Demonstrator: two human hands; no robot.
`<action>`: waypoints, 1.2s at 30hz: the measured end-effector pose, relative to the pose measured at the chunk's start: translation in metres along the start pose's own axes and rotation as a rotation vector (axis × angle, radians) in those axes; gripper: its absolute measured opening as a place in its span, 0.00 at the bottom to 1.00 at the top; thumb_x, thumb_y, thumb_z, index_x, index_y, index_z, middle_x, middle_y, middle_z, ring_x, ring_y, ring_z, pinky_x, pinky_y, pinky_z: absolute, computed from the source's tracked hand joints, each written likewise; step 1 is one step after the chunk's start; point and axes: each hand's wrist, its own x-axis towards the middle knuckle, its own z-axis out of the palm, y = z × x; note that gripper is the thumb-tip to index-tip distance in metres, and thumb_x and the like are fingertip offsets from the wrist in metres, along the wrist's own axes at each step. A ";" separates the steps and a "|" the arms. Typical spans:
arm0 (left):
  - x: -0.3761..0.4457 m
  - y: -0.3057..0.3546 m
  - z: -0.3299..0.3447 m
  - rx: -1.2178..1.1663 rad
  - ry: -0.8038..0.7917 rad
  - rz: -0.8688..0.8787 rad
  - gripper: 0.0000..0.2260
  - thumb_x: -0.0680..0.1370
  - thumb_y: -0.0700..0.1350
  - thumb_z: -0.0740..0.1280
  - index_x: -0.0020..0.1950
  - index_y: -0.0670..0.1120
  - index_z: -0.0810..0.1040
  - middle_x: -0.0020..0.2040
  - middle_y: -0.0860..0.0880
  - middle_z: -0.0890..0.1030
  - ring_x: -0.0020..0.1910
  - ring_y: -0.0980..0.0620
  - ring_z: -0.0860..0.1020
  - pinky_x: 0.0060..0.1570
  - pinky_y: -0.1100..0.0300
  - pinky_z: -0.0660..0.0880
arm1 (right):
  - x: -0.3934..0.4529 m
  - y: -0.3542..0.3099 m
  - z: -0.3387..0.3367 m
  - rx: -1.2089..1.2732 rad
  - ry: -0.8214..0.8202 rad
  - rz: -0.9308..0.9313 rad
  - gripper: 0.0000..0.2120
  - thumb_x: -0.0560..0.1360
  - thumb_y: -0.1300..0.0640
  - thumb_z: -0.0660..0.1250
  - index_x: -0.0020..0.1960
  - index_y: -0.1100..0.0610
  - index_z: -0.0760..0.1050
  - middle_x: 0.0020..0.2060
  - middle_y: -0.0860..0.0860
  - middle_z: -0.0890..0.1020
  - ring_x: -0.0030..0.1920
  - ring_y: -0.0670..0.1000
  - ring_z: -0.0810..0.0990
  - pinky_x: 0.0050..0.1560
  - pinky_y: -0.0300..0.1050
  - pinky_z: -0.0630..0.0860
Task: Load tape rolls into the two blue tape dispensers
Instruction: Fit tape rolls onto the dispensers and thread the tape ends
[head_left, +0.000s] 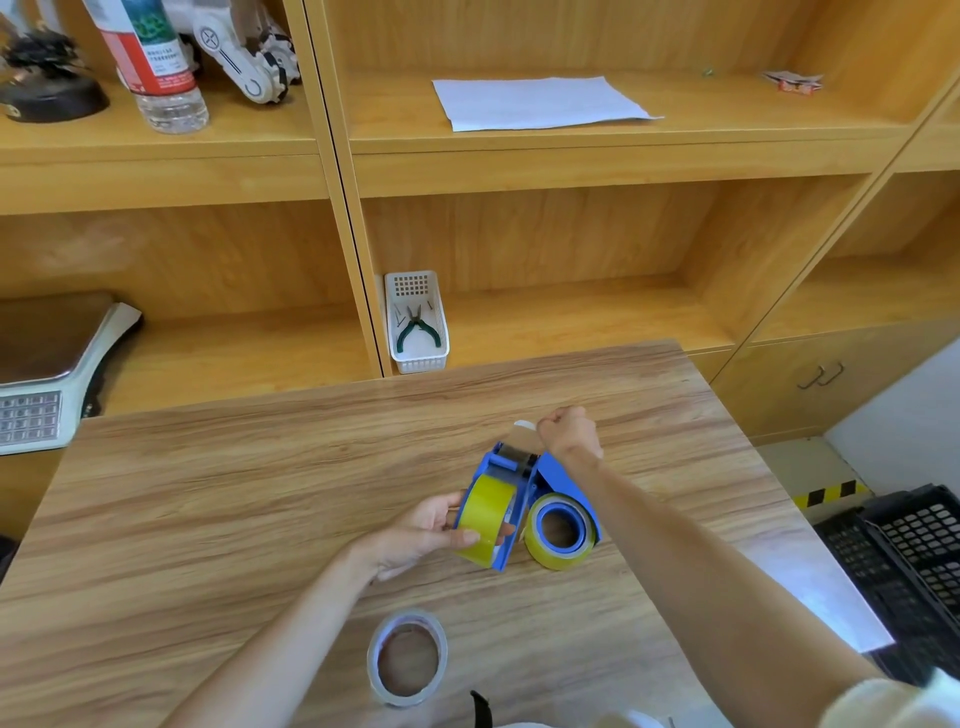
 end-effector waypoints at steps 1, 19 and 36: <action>0.000 0.001 0.000 -0.005 -0.008 -0.002 0.21 0.78 0.32 0.63 0.71 0.39 0.66 0.64 0.35 0.77 0.65 0.40 0.75 0.64 0.49 0.72 | -0.002 -0.001 -0.001 0.002 -0.004 0.004 0.05 0.72 0.57 0.59 0.46 0.57 0.71 0.37 0.53 0.77 0.36 0.54 0.75 0.37 0.43 0.71; 0.008 -0.004 0.013 -0.061 0.383 -0.056 0.21 0.77 0.52 0.66 0.58 0.35 0.77 0.49 0.35 0.84 0.49 0.41 0.83 0.47 0.53 0.79 | -0.002 0.000 0.000 -0.026 0.046 -0.054 0.08 0.76 0.56 0.59 0.48 0.57 0.76 0.41 0.54 0.79 0.43 0.57 0.77 0.43 0.46 0.72; 0.006 -0.007 0.016 0.056 0.554 0.086 0.18 0.70 0.59 0.68 0.44 0.43 0.80 0.31 0.43 0.81 0.30 0.52 0.78 0.33 0.62 0.74 | 0.005 0.008 0.000 0.127 -0.220 0.201 0.03 0.77 0.60 0.63 0.48 0.61 0.72 0.29 0.54 0.68 0.26 0.51 0.64 0.23 0.42 0.62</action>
